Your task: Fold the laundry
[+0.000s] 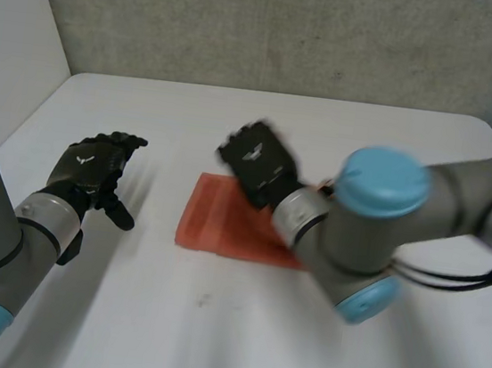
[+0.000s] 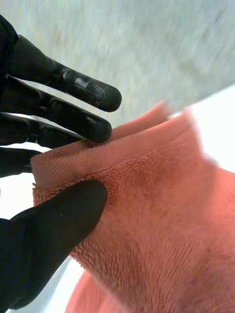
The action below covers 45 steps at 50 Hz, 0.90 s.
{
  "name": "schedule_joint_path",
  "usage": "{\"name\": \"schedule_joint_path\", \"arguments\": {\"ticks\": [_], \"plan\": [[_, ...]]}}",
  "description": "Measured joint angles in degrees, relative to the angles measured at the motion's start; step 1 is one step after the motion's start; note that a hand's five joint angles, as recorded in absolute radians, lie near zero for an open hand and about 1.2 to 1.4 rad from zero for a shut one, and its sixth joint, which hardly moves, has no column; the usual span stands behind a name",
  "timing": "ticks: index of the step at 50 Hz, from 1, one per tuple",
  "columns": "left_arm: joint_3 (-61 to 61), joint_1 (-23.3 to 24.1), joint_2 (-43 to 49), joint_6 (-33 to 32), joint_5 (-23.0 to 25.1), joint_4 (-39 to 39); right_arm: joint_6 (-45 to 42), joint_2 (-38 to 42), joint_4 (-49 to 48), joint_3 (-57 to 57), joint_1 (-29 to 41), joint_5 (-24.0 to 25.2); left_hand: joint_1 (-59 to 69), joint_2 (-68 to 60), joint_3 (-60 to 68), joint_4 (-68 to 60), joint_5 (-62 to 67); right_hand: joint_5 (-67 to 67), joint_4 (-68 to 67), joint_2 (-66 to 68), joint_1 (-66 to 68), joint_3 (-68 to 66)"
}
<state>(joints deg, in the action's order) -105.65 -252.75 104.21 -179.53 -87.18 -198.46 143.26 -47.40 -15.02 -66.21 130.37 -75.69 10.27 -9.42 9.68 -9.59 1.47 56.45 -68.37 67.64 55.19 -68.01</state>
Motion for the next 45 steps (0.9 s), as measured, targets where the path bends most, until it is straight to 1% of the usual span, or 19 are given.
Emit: {"name": "schedule_joint_path", "arguments": {"ticks": [3, 6, 7, 8, 9, 11, 13, 14, 18, 20, 25, 26, 27, 30, 33, 41, 42, 44, 45], "plan": [[0.0, 0.02, 0.01, -0.02, 0.04, 0.0, -1.7, 3.97, 0.42, 1.26, 2.22, -0.01, 0.0, 0.0, 0.0, 0.0, 0.02, -0.04, 0.29, -0.15, 0.0, 0.25], [0.03, 0.15, 0.06, -0.03, 0.1, -0.04, -4.42, 6.84, 0.9, 2.22, 3.8, -1.04, 0.0, 0.0, 0.0, 0.0, 0.03, -14.31, 16.48, -16.99, -12.42, 16.21], [0.07, 0.24, 0.07, -0.03, 0.13, -0.05, -5.35, 7.31, 1.05, 2.44, 4.14, -1.78, 0.0, 0.0, 0.0, 0.0, 0.02, -25.15, 27.56, -28.35, -22.98, 27.27], [0.11, 0.31, 0.08, -0.03, 0.14, -0.06, -6.0, 7.45, 1.14, 2.6, 4.34, -2.44, 0.0, 0.0, 0.0, 0.0, 0.0, -25.15, 27.56, -28.35, -22.98, 27.27], [0.21, 0.45, 0.09, -0.03, 0.18, -0.07, -7.0, 7.37, 1.3, 2.8, 4.55, -3.87, 0.0, 0.0, 0.0, 0.0, 0.02, -45.63, 47.94, -47.58, -38.79, 47.58], [0.42, 0.72, 0.12, -0.03, 0.23, -0.12, -7.1, 6.44, 1.42, 2.66, 4.51, -5.43, 0.0, 0.0, 0.0, 0.0, -0.01, -50.34, 52.76, -51.96, -41.31, 52.6], [0.42, 0.72, 0.12, -0.03, 0.23, -0.12, -7.1, 6.44, 1.42, 2.66, 4.51, -5.43, 0.0, 0.0, 0.0, 0.0, -0.01, -50.34, 52.76, -51.96, -41.31, 52.6], [1.36, 1.82, 0.18, -0.05, 0.29, -0.39, -4.53, 2.83, 1.41, 1.65, 3.67, -7.6, 0.0, 0.0, 0.0, 0.0, 0.03, -52.32, 55.04, -54.97, -43.21, 55.8], [2.71, 3.56, 0.38, -0.11, 0.34, -1.01, 0.12, -1.65, 1.45, -0.25, 2.15, -9.07, 0.0, 0.0, 0.0, 0.0, 0.03, -52.38, 55.05, -55.1, -43.29, 55.84], [5.45, 7.34, 1.3, -0.26, 0.43, -2.62, 8.75, -8.79, 1.98, -4.6, -0.93, -10.04, 0.0, 0.0, 0.0, 0.0, 0.02, -52.38, 55.05, -55.1, -43.29, 55.83], [9.53, 12.49, 4.48, -0.43, 0.44, -4.72, 15.93, -14.2, 4.68, -10.75, -5.12, -10.24, 0.0, 0.01, 0.0, 0.0, 0.02, -52.38, 55.05, -55.1, -43.29, 55.83], [9.53, 12.49, 4.48, -0.43, 0.44, -4.72, 15.93, -14.2, 4.68, -10.75, -5.12, -10.24, 0.0, 0.01, 0.0, 0.0, 0.02, -52.38, 55.05, -55.1, -43.29, 55.83], [11.22, 14.32, 6.19, -0.5, 0.38, -5.29, 16.51, -14.6, 5.18, -11.54, -5.71, -10.28, 0.0, 0.01, 0.0, 0.0, 0.03, -52.38, 55.05, -55.1, -43.29, 55.83], [15.4, 17.58, 11.06, -0.8, 0.12, -5.92, 18.64, -16.02, 8.43, -18.46, -11.08, -10.37, 0.0, 0.01, 0.0, 0.0, 0.02, -52.38, 55.05, -55.1, -43.29, 55.83], [18.42, 18.88, 14.9, -1.64, -0.02, -5.94, 18.47, -16.0, 9.05, -22.32, -14.46, -10.3, 0.0, 0.01, 0.0, 0.0, 0.03, -52.38, 55.05, -55.1, -43.29, 55.83], [22.51, 19.39, 20.68, -5.29, -0.16, -5.74, 17.62, -15.08, 6.78, -28.65, -20.25, -10.04, 0.0, 0.01, 0.0, 0.0, 0.02, -52.26, 54.87, -54.78, -43.1, 55.49], [23.07, 19.35, 21.56, -6.28, -0.2, -5.7, 17.5, -14.92, 5.95, -29.37, -20.91, -9.98, 0.0, 0.01, 0.0, 0.0, 0.02, -50.03, 52.53, -51.63, -42.07, 52.08], [23.36, 19.2, 22.46, -7.81, -0.57, -5.6, 17.13, -14.51, 2.24, -31.18, -22.63, -9.74, 0.0, 0.01, 0.0, 0.0, 0.02, -34.83, 36.21, -34.19, -26.84, 35.74], [23.36, 19.2, 22.46, -7.81, -0.57, -5.6, 17.13, -14.51, 2.24, -31.18, -22.63, -9.74, 0.0, 0.01, 0.0, 0.0, 0.02, -34.83, 36.21, -34.19, -26.84, 35.74]]}}
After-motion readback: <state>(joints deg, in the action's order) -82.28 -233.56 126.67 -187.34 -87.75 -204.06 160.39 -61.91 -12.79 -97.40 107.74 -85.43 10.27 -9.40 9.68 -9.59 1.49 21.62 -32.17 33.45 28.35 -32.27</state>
